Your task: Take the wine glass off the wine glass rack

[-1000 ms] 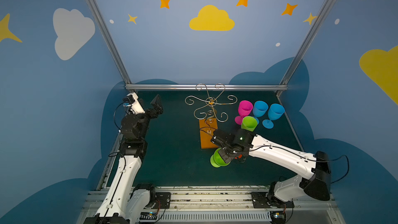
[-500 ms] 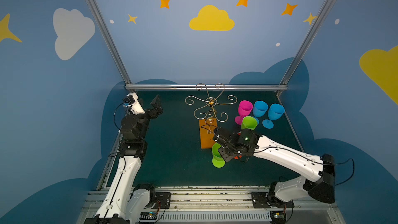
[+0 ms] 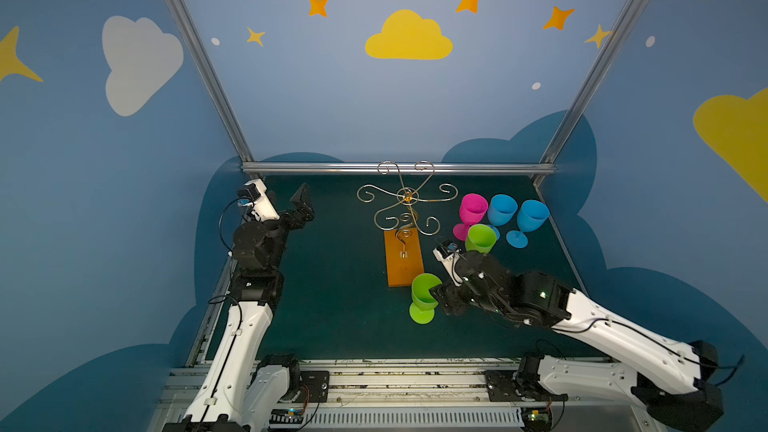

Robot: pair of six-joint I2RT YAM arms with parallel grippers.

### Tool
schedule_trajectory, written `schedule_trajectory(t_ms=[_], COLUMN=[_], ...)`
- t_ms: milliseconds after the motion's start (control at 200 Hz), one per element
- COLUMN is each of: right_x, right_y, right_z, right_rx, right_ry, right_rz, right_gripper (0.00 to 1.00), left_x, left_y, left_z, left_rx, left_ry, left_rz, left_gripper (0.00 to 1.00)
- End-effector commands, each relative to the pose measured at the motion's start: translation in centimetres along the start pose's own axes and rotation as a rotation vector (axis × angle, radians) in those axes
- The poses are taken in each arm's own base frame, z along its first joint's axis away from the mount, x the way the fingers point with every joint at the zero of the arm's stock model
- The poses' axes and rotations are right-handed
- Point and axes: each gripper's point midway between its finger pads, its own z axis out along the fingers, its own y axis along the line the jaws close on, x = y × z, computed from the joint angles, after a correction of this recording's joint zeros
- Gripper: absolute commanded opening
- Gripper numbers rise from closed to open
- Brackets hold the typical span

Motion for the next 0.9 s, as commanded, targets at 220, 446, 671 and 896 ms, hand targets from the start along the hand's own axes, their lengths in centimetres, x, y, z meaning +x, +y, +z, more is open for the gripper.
schedule_trajectory(t_ms=[220,446,671,896], right_x=[-3.3,-2.0,1.0,3.8], right_y=[-7.9,-15.3,-22.5,-25.6], right_z=[-6.4,-4.0,-1.2,0.4], right_rx=[0.167,0.282,0.365,0.489], right_ry=[-0.382,-0.366,-0.372,-0.405], right_rz=[0.069,0.26,0.471,0.484], right_gripper=[0.9,0.9,0.9,0.9], left_x=[1.0,5.8,10.7,16.3], left_y=[-0.1,1.2,2.2,4.6], left_z=[0.1,0.1,-0.5,-1.2], left_rx=[0.02,0.0,-0.072,-0.146], left_ry=[0.046,0.137,0.202,0.306], left_rz=[0.019,0.107,0.319,0.358], left_gripper=[1.0,1.0,1.0,1.0])
